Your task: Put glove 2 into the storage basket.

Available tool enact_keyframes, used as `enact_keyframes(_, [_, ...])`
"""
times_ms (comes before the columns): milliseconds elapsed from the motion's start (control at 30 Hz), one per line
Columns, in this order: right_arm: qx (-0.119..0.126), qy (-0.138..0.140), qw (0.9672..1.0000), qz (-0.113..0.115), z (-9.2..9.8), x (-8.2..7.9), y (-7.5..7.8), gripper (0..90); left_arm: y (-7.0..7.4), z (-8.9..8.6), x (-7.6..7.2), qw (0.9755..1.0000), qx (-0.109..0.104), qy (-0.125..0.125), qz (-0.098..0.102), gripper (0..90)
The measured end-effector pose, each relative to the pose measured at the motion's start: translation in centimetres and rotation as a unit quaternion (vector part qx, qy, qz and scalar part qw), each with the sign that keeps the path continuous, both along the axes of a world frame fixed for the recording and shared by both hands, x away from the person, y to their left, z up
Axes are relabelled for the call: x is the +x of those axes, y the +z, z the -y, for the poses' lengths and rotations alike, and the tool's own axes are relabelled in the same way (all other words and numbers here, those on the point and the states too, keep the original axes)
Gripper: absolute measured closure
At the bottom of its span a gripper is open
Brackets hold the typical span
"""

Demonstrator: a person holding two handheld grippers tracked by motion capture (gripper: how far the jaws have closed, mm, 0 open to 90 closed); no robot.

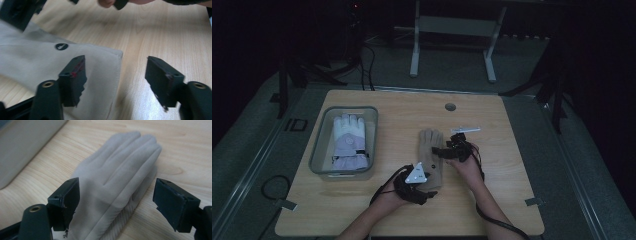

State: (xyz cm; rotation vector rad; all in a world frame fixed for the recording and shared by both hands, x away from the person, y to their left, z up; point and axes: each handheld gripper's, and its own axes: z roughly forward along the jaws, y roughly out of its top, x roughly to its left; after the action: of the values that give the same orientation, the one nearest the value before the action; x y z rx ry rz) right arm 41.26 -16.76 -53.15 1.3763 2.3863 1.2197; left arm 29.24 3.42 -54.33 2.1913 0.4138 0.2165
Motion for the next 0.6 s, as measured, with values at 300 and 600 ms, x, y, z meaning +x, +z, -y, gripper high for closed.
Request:
enact_keyframes(300, [-0.009, 0.015, 0.9997, -0.018, -0.3, 0.7, -2.3, 23.3, -1.3, -0.2, 1.4, 0.9989, 0.041, 0.008, -0.022, 41.2])
enact_keyframes(600, [-0.036, 0.079, 0.9962, 0.0, -0.7, 0.3, -2.2, 56.2, -1.4, 0.0, 1.7, 0.9981, 0.059, 0.009, -0.014, 42.9])
